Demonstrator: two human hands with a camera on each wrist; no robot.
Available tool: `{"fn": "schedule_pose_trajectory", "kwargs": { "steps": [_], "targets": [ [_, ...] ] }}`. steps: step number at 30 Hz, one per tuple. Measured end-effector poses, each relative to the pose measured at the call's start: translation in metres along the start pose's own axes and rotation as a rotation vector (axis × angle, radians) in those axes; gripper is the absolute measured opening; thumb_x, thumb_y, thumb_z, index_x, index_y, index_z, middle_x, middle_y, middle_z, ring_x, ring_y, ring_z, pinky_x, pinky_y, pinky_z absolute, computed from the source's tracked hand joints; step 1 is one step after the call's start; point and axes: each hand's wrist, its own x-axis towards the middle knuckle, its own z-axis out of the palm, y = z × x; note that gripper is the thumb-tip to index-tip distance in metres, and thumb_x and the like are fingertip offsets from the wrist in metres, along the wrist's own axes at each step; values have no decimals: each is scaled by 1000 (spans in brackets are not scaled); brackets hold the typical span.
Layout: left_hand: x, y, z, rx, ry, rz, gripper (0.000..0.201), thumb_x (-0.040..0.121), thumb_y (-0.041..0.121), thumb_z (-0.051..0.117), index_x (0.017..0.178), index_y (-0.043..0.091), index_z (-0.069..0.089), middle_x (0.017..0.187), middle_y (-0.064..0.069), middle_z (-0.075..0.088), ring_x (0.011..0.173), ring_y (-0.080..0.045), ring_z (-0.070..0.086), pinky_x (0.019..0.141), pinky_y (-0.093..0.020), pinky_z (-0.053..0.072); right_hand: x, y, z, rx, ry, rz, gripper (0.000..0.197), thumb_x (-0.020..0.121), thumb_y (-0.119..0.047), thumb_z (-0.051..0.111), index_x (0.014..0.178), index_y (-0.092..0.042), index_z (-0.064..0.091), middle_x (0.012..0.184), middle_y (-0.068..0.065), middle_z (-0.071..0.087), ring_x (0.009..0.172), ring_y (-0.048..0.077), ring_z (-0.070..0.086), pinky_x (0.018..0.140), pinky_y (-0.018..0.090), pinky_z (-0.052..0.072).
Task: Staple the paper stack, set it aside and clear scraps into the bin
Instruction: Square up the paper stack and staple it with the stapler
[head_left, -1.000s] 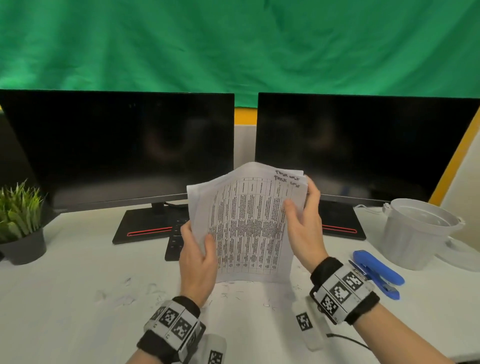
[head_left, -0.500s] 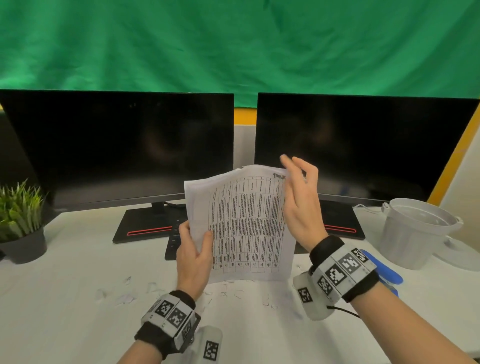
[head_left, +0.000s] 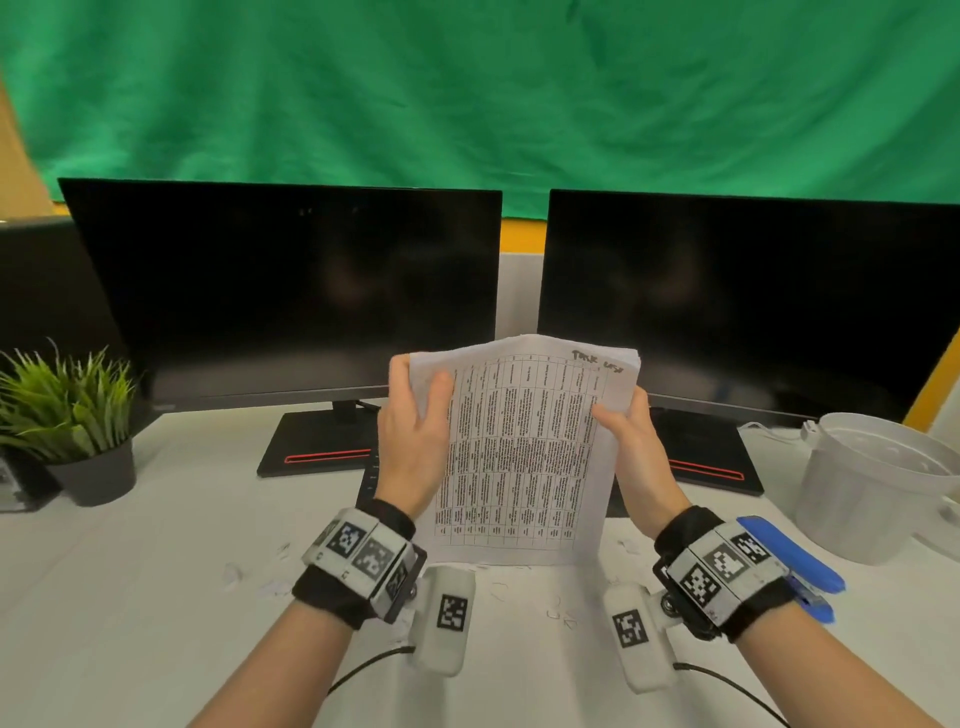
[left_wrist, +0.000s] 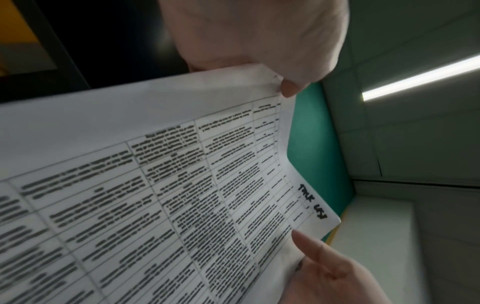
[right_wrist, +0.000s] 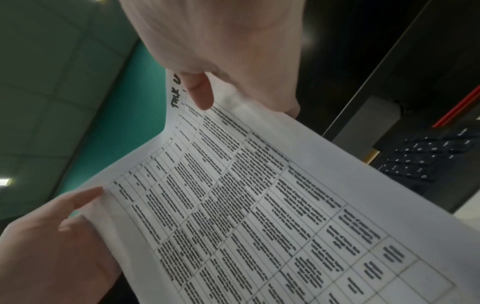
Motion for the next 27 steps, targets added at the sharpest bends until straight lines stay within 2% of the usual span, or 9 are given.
{"fn": "schedule_pose_trajectory", "kwargs": {
  "steps": [5,9,11,13,15,17,20,23,27],
  "targets": [
    [1,-2,-1,2,-10,10,4,100,25,39,100,21,39,91,3,62,77,-12,66,66,-33,58,2,5,-2,-11,-4,18,31,96,-18,46,123,-31,36,105,-18,55,97,8,57,70,24,45],
    [2,-8,-4,6,3,32,6,100,24,39,105,21,38,91,9,60,76,0,67,60,-17,56,1,14,-4,-49,-2,63,37,95,-13,48,128,-29,41,112,-14,56,106,11,56,89,37,45],
    [2,-9,-4,3,12,70,18,100,23,40,116,30,36,95,7,60,81,-8,68,61,-19,57,-1,20,-5,-63,-19,102,41,94,-9,49,130,-26,42,119,-8,57,113,15,56,96,43,45],
    [3,-12,-5,73,15,168,42,100,27,39,133,48,23,111,-1,60,91,-17,67,71,-27,59,-4,24,-6,-60,-37,129,44,93,-6,49,132,-25,42,126,-3,57,116,19,56,98,46,45],
    [6,-15,-5,200,0,279,55,100,29,39,139,57,13,126,10,52,99,-11,63,77,-19,56,-5,26,-6,-54,-43,137,45,94,-6,48,134,-25,42,127,-2,57,115,19,57,96,46,46],
    [8,-18,-4,317,-7,365,48,101,22,40,140,44,23,113,19,46,94,7,56,71,-2,47,-6,27,-6,-46,-43,132,43,94,-7,48,134,-26,43,126,-3,58,113,16,58,91,40,48],
    [10,-20,-3,337,38,394,33,99,11,43,133,14,44,114,4,47,99,22,47,77,5,38,-5,28,-5,-29,-35,128,40,95,-10,47,131,-28,45,128,-2,58,114,18,57,93,41,48],
    [12,-22,-3,311,76,387,28,99,11,44,126,7,49,115,2,49,99,12,52,79,0,43,-6,30,-5,-3,-30,126,38,95,-12,47,129,-28,46,130,-1,58,118,20,56,99,46,45],
    [14,-24,0,308,96,385,24,100,14,43,122,10,49,112,4,51,98,-11,58,81,-19,50,-11,32,-4,8,-44,104,35,96,-11,45,125,-30,49,121,-8,62,111,11,60,90,34,49]
  ]
}}
